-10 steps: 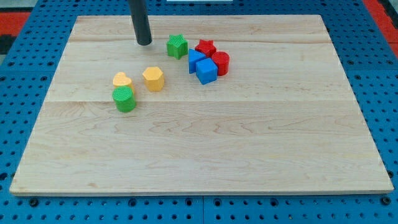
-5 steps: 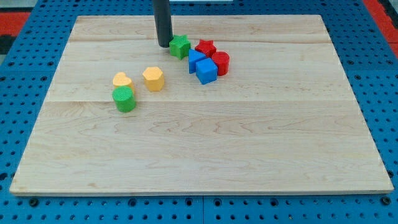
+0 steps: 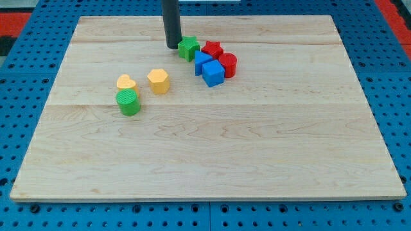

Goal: Push the green star closer to blue triangle

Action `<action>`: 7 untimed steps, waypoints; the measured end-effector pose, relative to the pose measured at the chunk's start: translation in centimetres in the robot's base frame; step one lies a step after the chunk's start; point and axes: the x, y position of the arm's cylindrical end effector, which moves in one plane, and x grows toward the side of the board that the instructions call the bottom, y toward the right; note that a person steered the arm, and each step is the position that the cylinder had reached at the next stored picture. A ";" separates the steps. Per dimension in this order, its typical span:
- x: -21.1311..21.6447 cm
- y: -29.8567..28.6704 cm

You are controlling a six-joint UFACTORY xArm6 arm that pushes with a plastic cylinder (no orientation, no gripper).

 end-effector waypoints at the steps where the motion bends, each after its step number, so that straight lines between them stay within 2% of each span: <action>1: 0.0 0.4; 2: -0.1 0.2; 4: -3.7 -1.2; 6: -3.2 4.0; 7: -2.9 4.4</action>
